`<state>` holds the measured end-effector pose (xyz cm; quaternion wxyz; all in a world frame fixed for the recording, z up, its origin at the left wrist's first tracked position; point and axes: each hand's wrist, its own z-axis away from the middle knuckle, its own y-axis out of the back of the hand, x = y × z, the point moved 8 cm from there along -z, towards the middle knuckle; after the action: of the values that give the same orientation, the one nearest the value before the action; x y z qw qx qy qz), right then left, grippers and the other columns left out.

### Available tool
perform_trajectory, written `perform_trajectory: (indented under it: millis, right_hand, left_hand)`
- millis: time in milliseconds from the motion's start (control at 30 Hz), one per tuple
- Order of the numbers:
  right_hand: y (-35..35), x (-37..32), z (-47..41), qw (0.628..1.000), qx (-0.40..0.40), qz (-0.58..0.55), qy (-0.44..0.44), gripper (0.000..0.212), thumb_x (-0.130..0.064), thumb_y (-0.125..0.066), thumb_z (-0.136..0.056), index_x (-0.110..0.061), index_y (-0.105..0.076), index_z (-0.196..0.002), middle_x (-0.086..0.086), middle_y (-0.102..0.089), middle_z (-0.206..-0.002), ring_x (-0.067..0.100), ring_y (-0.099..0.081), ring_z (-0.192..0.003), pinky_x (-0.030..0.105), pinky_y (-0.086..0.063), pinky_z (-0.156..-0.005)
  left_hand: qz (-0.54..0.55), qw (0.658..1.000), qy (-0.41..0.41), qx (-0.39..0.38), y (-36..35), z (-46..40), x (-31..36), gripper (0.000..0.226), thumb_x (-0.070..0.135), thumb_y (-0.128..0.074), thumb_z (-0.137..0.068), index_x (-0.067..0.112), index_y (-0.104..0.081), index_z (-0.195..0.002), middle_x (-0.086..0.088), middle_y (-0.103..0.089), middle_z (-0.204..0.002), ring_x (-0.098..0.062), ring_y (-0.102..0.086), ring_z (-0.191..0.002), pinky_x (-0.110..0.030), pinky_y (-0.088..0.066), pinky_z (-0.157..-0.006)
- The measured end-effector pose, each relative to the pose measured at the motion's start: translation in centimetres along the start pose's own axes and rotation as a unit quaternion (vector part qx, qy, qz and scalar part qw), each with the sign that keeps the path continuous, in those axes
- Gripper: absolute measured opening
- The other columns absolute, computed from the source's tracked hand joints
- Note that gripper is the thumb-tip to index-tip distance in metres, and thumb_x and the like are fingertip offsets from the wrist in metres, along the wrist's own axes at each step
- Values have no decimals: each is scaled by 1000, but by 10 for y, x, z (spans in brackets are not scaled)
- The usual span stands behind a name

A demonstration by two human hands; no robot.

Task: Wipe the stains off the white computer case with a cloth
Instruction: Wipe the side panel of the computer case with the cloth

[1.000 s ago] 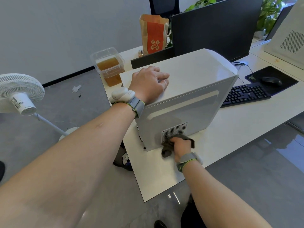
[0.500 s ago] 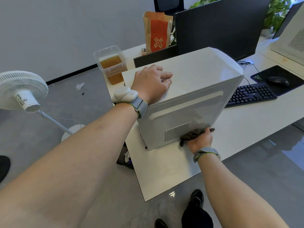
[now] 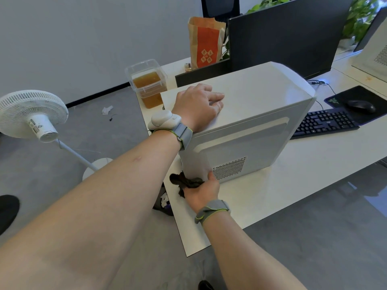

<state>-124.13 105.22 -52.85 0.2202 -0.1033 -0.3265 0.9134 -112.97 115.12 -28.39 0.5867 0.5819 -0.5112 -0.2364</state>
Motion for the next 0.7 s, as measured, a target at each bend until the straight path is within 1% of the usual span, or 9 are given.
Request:
perform_trajectory:
  millis: [67,200,267,333,433,500,567,633,700]
  right_hand:
    - [-22,-10,26,1000,-20,-3,13,43,-41,-49,-104,-3,-59,-122,22,-64,-125,46,-60,-118,60,-44,-108]
    - [-58,-15,68,993,-58,93,34,45,-30,-46,-103,5,-57,-129,26,-67,-126,48,-67,-110,59,-46,-106]
    - [-79,-25,97,981,-94,152,71,29,-20,-52,-97,5,-59,-108,22,-69,-110,43,-69,-97,54,-54,-93]
    - [-94,-42,118,956,-112,234,138,9,-11,-58,-81,-7,-51,-86,16,-54,-91,34,-54,-79,43,-46,-68]
    - [-110,-79,140,912,-101,304,257,20,6,-52,-87,-9,-54,-100,16,-52,-88,30,-54,-74,32,-46,-54]
    - [-111,-107,146,886,-67,328,321,16,7,-52,-91,-6,-52,-100,15,-60,-89,30,-63,-75,32,-53,-55]
    - [-104,-138,146,847,-17,365,385,15,-1,-58,-89,-10,-56,-101,12,-69,-99,30,-70,-87,40,-62,-72]
    - [-99,-168,148,816,12,379,437,19,-5,-61,-89,-15,-60,-105,9,-70,-104,27,-70,-96,43,-62,-86]
    - [-98,-200,151,796,32,379,470,19,-6,-60,-89,-16,-61,-104,6,-69,-101,25,-69,-95,43,-61,-86]
  left_hand:
    - [7,1000,-2,2,1,0,2,36,51,-47,-101,46,-65,-132,10,-51,-148,-16,-43,-137,-43,-25,-113]
    - [1,1000,0,0,-2,1,-3,36,50,-47,-100,45,-65,-131,9,-52,-148,-16,-44,-137,-43,-26,-114]
    - [0,1000,-4,2,0,1,-2,37,50,-47,-100,45,-66,-131,8,-53,-148,-17,-45,-136,-43,-27,-114]
    - [1,1000,0,-1,0,2,-2,36,50,-48,-100,45,-66,-131,9,-53,-147,-16,-45,-136,-42,-27,-115]
    - [-5,1000,10,-3,1,2,-2,36,50,-49,-100,45,-66,-131,10,-53,-148,-17,-44,-137,-41,-27,-115]
    - [-9,1000,7,-2,3,4,-1,37,50,-48,-100,44,-65,-132,9,-52,-148,-18,-44,-137,-41,-27,-115]
    - [-11,1000,3,-8,3,4,1,37,51,-48,-101,44,-64,-133,8,-52,-149,-19,-44,-137,-41,-28,-115]
    - [-12,1000,-1,-10,3,5,2,37,51,-47,-101,44,-64,-134,8,-52,-148,-20,-45,-135,-41,-29,-114]
    - [-15,1000,-5,-11,3,5,3,38,50,-46,-102,43,-63,-135,9,-52,-148,-20,-45,-135,-41,-29,-113]
